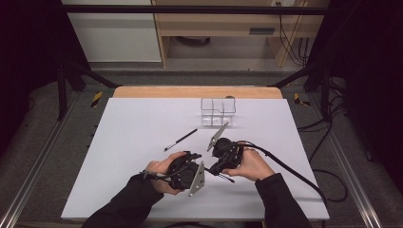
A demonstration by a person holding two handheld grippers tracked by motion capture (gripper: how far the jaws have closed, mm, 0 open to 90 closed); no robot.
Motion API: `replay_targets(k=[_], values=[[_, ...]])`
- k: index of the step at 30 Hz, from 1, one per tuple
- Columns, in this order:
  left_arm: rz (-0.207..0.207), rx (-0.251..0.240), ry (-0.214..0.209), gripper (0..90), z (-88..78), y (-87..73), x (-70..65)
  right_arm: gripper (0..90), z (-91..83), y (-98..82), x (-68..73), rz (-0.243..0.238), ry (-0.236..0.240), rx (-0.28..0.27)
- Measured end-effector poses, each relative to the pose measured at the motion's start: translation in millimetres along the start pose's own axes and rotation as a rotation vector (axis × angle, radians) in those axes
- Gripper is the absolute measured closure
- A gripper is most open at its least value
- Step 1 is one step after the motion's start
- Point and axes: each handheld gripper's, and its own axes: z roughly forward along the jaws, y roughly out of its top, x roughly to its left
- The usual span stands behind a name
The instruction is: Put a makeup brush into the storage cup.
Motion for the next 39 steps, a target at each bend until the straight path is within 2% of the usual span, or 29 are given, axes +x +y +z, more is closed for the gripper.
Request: replay_targets(k=[6, 7, 8, 12, 15, 20, 23, 34, 36, 39], values=[[0.039, 0.007, -0.013, 50.1, 2.3, 2.9, -3.2, 84.0, 1.0, 0.6, 0.8, 0.002, 0.013, 0.001], [0.061, 0.021, -0.009, 50.8, 3.6, 4.2, -4.5, 84.0, 1.2, 0.9, 1.6, 0.010, 0.011, 0.002], [0.061, 0.021, -0.009, 51.6, 3.6, 4.2, -4.5, 84.0, 1.1, 0.7, 1.0, 0.002, 0.015, 0.004], [0.109, 0.030, -0.010, 57.6, 6.4, 6.5, -9.0, 84.0, 1.2, 0.9, 1.9, 0.010, 0.021, 0.005], [0.134, 0.038, -0.009, 62.3, 7.8, 7.4, -10.7, 84.0, 1.4, 0.8, 1.4, -0.009, 0.033, 0.000], [0.154, 0.042, -0.008, 68.8, 9.4, 8.6, -12.5, 84.0, 3.2, 0.9, 2.1, -0.012, 0.046, 0.007], [0.183, 0.052, -0.005, 74.8, 10.1, 9.7, -14.1, 84.0, 2.8, 1.1, 2.5, -0.005, 0.052, 0.009], [0.241, 0.060, -0.033, 81.2, 10.6, 10.9, -16.4, 83.9, 2.1, 0.7, 2.3, -0.025, 0.064, 0.012], [0.265, 0.066, -0.038, 82.3, 10.7, 11.3, -18.1, 83.8, 2.4, 0.4, 2.0, -0.028, 0.067, 0.014], [0.272, 0.070, -0.047, 83.2, 10.9, 11.4, -19.1, 83.7, 2.8, 0.4, 1.8, -0.031, 0.070, 0.016]])
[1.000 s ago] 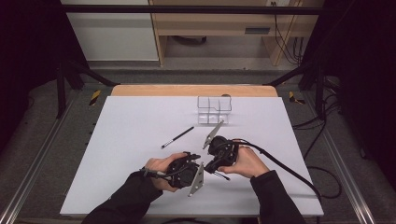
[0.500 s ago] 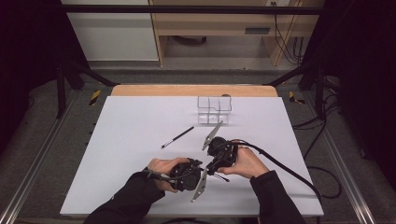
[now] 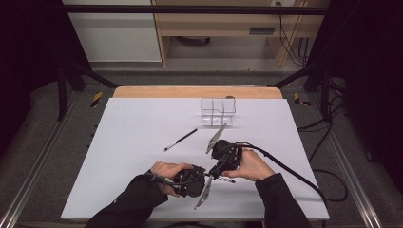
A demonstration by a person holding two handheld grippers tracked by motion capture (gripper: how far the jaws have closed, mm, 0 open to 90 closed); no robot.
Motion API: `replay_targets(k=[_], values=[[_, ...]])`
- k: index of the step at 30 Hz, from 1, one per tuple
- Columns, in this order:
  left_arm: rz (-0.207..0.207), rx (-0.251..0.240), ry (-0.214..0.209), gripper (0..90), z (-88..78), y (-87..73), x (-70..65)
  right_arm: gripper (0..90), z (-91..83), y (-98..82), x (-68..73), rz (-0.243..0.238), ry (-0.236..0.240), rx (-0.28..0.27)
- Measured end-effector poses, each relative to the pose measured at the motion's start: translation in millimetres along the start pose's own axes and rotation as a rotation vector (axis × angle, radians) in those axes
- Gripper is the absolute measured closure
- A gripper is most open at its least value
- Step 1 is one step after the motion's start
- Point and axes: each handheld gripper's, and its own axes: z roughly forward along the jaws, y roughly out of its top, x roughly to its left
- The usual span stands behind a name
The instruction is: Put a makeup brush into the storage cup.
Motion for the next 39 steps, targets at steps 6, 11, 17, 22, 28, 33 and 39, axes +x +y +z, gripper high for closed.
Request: replay_targets(k=[6, 11, 17, 22, 28, 33, 39], values=[[-0.006, 0.001, -0.014, 83.4, 0.0, 0.2, -1.1, 83.2, 1.7, 0.2, 0.0, 0.001, 0.007, 0.004], [-0.023, 0.002, -0.003, 83.4, -1.3, -1.6, -0.1, 75.2, -1.7, -1.3, 0.2, 0.006, -0.018, -0.012], [-0.069, 0.013, 0.001, 83.3, -3.9, -10.6, 0.0, 65.7, -18.7, -8.5, -0.4, -0.006, -0.094, -0.105], [-0.166, 0.020, 0.004, 83.2, -3.1, -23.5, -4.0, 52.4, -42.3, -23.8, -2.0, 0.004, -0.220, -0.261], [-0.244, 0.026, 0.005, 83.2, -5.4, -32.8, -2.2, 38.7, -55.8, -40.0, -4.7, 0.040, -0.317, -0.410], [-0.359, 0.013, -0.007, 83.2, -5.4, -42.7, -3.8, 28.1, -60.5, -58.2, -5.7, 0.101, -0.367, -0.512], [-0.479, 0.000, -0.005, 83.2, -3.0, -52.6, -6.6, 21.7, -60.0, -70.8, -7.5, 0.154, -0.393, -0.599]])
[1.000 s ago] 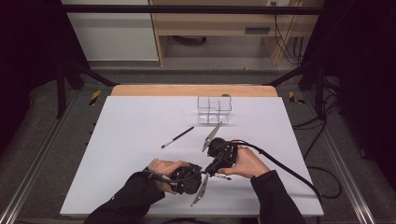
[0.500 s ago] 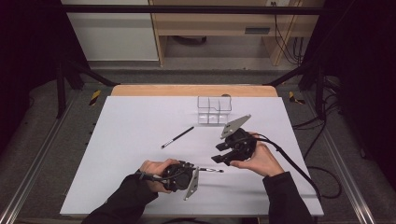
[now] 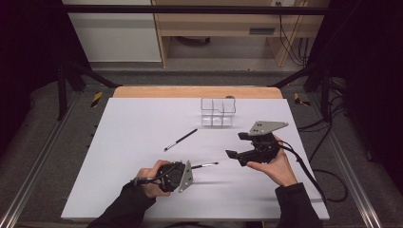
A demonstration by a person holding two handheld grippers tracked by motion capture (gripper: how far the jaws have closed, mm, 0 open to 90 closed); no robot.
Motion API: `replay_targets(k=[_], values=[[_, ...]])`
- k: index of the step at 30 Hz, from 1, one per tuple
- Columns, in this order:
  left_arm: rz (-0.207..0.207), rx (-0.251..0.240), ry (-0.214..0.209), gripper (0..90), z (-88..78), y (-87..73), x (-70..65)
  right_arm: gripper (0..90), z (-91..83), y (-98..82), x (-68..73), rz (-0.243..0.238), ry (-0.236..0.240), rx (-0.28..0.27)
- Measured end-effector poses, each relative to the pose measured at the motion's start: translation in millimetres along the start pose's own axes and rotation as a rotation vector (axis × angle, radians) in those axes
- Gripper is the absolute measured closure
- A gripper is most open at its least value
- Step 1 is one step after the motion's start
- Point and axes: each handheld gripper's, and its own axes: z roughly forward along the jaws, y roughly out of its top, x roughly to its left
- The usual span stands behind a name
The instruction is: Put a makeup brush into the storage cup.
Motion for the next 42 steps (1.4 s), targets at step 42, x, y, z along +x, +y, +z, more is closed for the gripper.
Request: replay_targets(k=[42], values=[[-0.670, -0.217, 0.040, 83.1, -15.9, -2.9, 7.6, 21.5, 28.0, -28.3, 20.2, 0.334, 0.157, -0.309]])
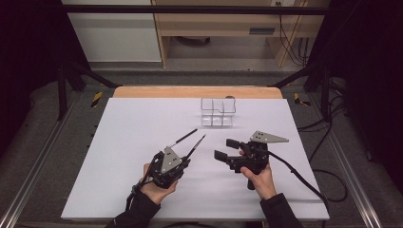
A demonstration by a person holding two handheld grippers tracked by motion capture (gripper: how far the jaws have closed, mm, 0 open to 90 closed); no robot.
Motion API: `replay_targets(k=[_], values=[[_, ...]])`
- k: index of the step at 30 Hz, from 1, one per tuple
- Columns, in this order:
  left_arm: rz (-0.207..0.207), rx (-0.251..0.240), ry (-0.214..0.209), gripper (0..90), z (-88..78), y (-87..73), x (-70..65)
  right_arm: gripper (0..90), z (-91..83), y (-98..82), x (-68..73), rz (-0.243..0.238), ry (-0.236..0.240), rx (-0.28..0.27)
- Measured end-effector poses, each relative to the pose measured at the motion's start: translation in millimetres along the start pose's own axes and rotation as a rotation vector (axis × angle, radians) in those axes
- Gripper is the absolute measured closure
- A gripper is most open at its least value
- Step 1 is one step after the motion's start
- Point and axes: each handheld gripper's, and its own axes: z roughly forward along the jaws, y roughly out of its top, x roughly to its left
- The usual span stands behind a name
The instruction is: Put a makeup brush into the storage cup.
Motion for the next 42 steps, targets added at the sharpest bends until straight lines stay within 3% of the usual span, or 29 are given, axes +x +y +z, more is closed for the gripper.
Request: replay_targets(k=[10, 17, 29, 42], values=[[-0.004, -0.021, 0.002, 83.1, 2.5, 8.7, -11.6, 29.9, 12.4, 0.1, 4.6, 0.027, 0.065, 0.013], [0.009, -0.035, 0.001, 83.2, 8.9, 18.2, -23.1, 35.5, 14.0, 2.3, 3.4, 0.038, 0.080, 0.007], [-0.012, -0.060, -0.010, 83.2, 10.8, 22.3, -32.7, 49.5, 18.5, 1.3, 2.4, 0.078, 0.093, -0.021], [-0.018, -0.071, -0.023, 83.2, 12.3, 22.2, -40.1, 76.3, 19.7, 0.7, 2.5, 0.125, 0.140, -0.013]])
